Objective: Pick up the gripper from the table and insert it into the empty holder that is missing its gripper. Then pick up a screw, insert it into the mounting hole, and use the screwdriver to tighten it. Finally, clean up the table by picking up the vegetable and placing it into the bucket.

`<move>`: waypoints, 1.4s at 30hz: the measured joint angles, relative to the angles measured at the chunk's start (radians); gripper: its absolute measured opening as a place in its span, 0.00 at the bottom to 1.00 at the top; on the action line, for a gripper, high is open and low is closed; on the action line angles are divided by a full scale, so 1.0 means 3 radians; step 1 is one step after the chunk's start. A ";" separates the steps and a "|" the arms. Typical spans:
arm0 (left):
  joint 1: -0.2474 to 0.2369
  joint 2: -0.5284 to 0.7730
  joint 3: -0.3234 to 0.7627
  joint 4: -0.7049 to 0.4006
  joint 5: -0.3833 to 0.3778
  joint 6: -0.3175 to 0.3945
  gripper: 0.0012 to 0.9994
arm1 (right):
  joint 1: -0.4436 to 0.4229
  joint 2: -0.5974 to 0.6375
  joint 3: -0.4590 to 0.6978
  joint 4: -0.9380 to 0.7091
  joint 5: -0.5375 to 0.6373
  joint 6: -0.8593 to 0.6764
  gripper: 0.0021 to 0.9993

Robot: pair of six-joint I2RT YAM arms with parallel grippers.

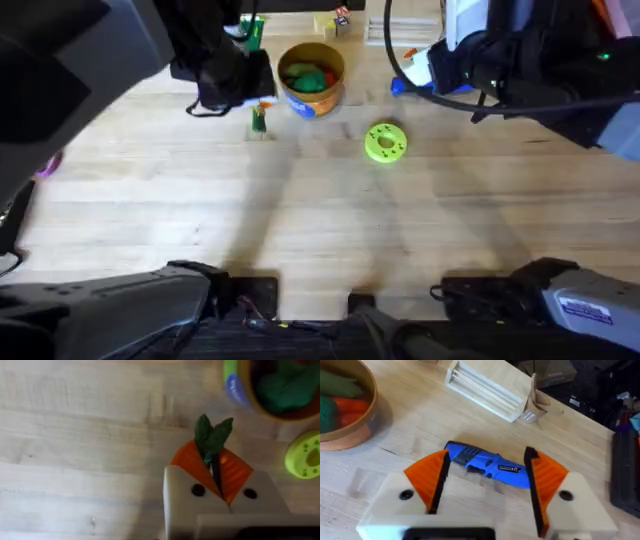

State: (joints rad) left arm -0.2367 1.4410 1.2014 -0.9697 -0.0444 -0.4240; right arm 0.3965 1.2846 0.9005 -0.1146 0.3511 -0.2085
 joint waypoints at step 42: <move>-0.0257 0.0803 0.0393 0.1605 0.0614 -0.2030 0.99 | 0.0000 0.0000 0.0000 -0.0459 -0.0004 0.0095 0.88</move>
State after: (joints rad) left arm -0.3138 1.6818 1.3193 -0.4882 0.1396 -1.0331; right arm 0.3965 1.2846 0.9005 -0.2524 0.3500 -0.1799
